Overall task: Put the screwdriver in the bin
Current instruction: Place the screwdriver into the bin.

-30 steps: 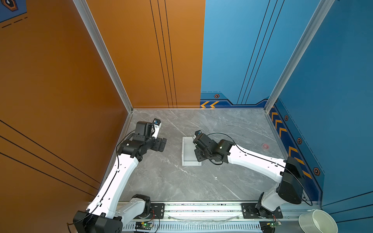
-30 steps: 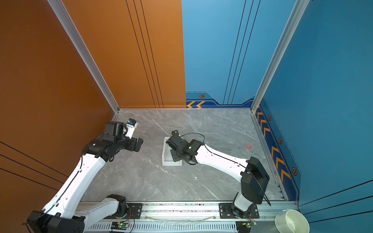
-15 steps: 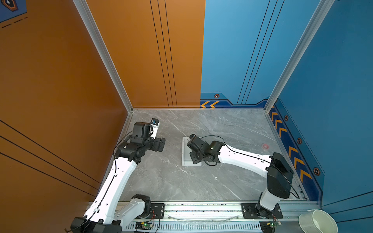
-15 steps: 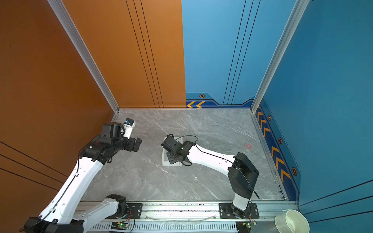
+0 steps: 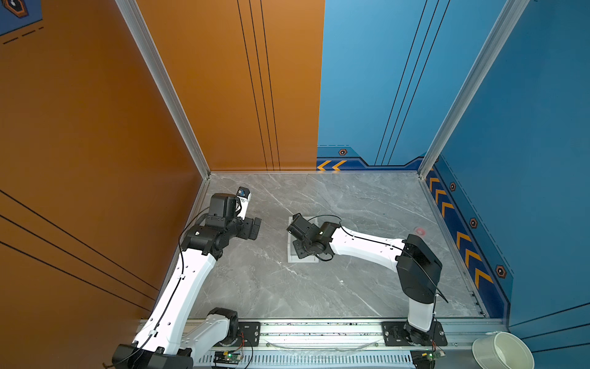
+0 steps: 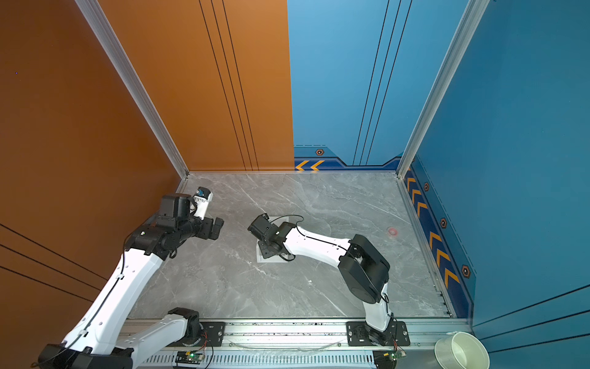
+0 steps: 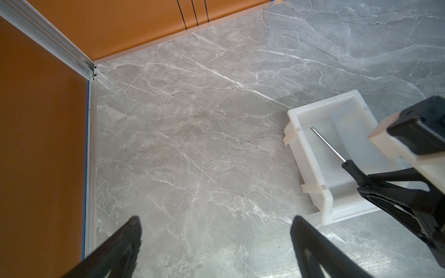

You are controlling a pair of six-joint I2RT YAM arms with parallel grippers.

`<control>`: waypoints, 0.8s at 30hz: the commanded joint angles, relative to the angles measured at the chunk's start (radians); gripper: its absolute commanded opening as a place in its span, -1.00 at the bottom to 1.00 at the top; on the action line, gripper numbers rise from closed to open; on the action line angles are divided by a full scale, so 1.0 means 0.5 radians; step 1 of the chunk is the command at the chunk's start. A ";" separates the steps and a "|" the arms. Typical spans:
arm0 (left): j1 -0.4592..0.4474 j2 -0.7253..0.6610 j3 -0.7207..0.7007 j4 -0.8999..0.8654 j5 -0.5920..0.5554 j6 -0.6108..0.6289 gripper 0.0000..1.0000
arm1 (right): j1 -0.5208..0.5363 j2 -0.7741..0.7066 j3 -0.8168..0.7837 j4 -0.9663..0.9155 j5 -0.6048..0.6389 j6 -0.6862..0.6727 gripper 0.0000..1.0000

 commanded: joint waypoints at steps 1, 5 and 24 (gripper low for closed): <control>0.020 -0.032 -0.018 0.023 0.020 -0.019 0.95 | -0.018 0.054 0.060 0.004 0.057 -0.018 -0.62; 0.021 -0.035 -0.021 0.023 0.027 -0.020 0.96 | -0.037 0.099 0.051 0.003 0.058 -0.009 -0.62; 0.025 -0.035 -0.003 0.023 0.038 -0.028 0.96 | -0.084 0.306 0.182 0.003 0.040 -0.033 -0.61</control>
